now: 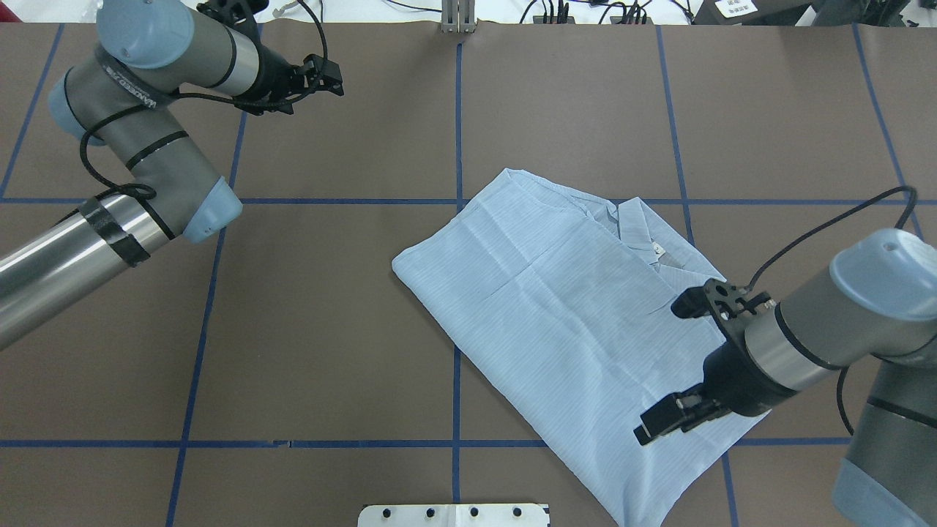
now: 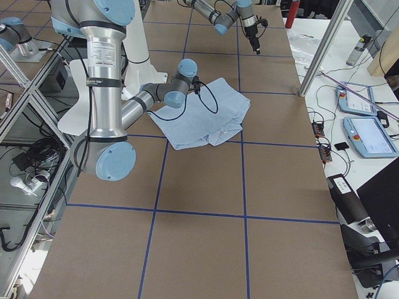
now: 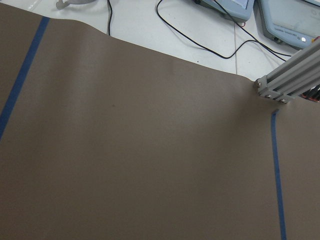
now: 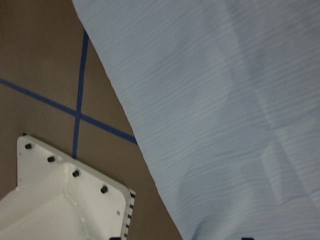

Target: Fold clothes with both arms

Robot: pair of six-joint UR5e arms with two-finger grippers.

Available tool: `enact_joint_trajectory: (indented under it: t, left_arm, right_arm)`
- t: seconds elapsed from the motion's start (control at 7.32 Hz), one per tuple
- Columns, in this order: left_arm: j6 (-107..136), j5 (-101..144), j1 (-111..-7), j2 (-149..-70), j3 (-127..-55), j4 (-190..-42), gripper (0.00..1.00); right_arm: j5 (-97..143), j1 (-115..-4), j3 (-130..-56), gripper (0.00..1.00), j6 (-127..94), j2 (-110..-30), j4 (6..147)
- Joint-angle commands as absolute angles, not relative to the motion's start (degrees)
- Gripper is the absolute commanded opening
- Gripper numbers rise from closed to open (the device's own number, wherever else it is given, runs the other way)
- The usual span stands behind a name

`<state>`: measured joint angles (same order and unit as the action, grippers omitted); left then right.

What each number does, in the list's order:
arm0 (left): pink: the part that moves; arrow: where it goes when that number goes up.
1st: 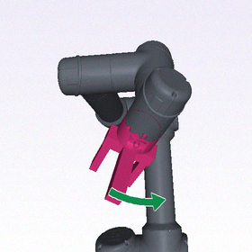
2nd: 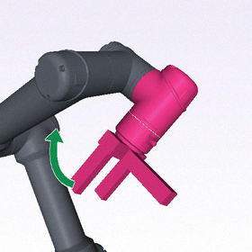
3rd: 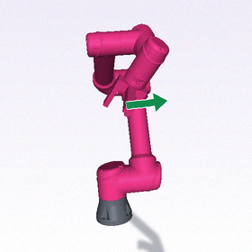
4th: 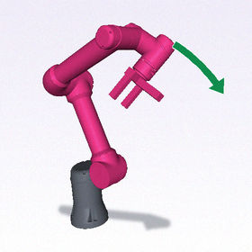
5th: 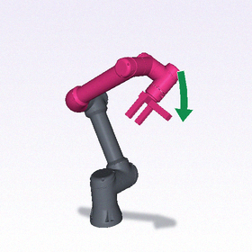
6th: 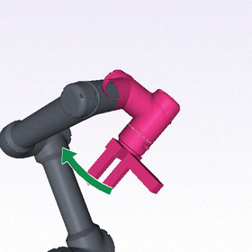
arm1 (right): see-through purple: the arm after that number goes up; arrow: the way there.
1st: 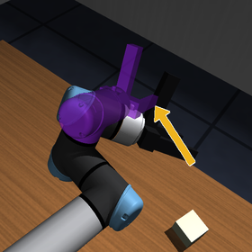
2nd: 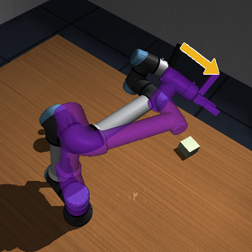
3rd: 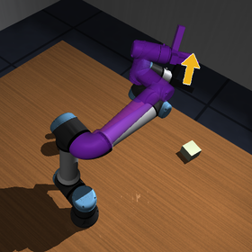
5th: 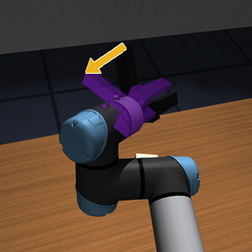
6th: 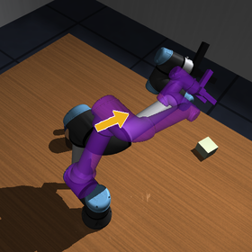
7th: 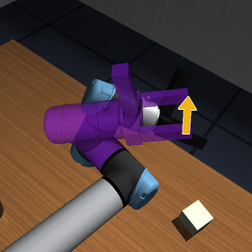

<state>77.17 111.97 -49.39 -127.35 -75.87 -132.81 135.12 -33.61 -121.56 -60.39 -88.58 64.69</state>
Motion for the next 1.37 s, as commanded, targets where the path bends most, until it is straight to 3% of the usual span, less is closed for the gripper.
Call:
enact_joint_trajectory:
  t: [0.0, 0.41, 1.23]
  left_arm:
    - [87.31, 111.62, -43.62, -126.3, -80.05, -132.72, 1.0]
    - [94.74, 106.11, -36.06, -127.09, -84.18, -123.61, 0.98]
    - [94.75, 101.43, -29.53, -129.46, -83.41, -114.35, 0.96]
  right_arm:
    - [132.37, -43.38, -118.49, 1.0, -60.21, -84.3, 64.69]
    - [128.23, -46.84, -117.34, 1.0, -59.68, -83.94, 64.6]
    - [128.32, -47.2, -116.02, 1.0, -59.85, -83.32, 64.51]
